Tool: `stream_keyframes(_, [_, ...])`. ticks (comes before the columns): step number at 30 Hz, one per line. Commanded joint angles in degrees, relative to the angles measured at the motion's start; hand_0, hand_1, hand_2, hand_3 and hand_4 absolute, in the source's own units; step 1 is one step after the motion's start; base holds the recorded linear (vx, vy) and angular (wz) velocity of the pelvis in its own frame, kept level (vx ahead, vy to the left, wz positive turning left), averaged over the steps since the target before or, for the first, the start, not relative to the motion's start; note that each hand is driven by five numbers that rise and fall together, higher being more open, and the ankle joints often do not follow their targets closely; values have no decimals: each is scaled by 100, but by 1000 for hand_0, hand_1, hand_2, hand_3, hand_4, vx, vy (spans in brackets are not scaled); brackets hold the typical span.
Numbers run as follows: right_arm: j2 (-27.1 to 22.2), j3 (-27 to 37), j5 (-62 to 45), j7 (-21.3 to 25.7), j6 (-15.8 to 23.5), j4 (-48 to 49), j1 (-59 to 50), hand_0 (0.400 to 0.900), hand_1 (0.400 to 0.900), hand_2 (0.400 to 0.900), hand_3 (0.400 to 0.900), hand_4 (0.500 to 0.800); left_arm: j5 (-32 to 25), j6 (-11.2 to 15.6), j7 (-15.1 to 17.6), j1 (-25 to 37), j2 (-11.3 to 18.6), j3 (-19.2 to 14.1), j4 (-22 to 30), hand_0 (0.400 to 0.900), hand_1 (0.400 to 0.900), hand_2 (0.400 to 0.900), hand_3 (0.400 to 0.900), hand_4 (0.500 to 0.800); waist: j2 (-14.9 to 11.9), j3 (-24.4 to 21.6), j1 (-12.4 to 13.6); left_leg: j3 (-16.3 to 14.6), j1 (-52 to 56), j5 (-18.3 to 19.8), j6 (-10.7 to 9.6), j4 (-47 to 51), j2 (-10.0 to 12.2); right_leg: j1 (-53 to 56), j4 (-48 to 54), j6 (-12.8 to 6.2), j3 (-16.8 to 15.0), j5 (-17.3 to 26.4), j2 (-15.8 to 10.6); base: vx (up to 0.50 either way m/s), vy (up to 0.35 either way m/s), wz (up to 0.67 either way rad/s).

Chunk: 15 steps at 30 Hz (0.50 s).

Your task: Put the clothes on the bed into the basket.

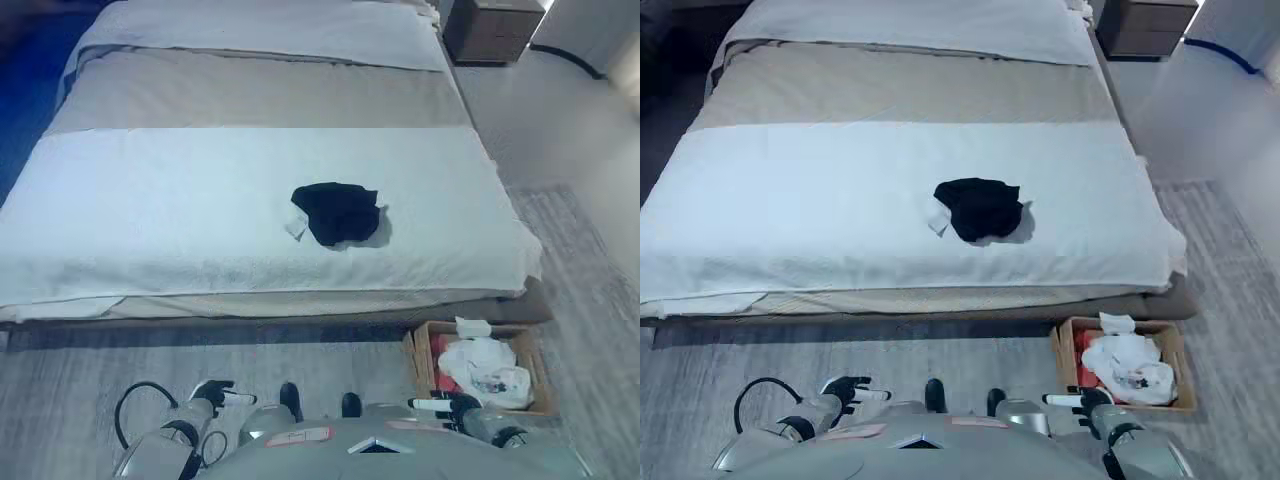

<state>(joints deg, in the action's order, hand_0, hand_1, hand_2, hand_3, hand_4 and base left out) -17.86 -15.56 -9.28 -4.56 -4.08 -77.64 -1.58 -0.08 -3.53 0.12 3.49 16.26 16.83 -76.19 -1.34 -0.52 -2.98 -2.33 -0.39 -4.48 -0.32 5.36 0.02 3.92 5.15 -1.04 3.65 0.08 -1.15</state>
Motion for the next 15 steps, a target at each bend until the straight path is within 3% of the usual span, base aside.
stream_keyframes(1, [-166, -169, 50, -14, 79, -300, -223, 900, 900, 900, 900, 800, 118, 99, 52, 308, 96, 50, -197, 900, 900, 900, 900, 800, 41, 125, 94, -332, 343, 713, -197, -36, 147, -103, -15, -394, 157, -80, -275, 0, 0, 0])
stream_keyframes(15, [-182, -166, 63, -4, 104, -323, -210, 900, 900, 900, 900, 800, 81, 104, 89, 294, 107, -3, -226, 900, 900, 900, 900, 800, 56, 128, 106, -335, 371, 747, -184, -36, 138, -92, -15, -400, 138, -90, -279, 1, 0, 0])
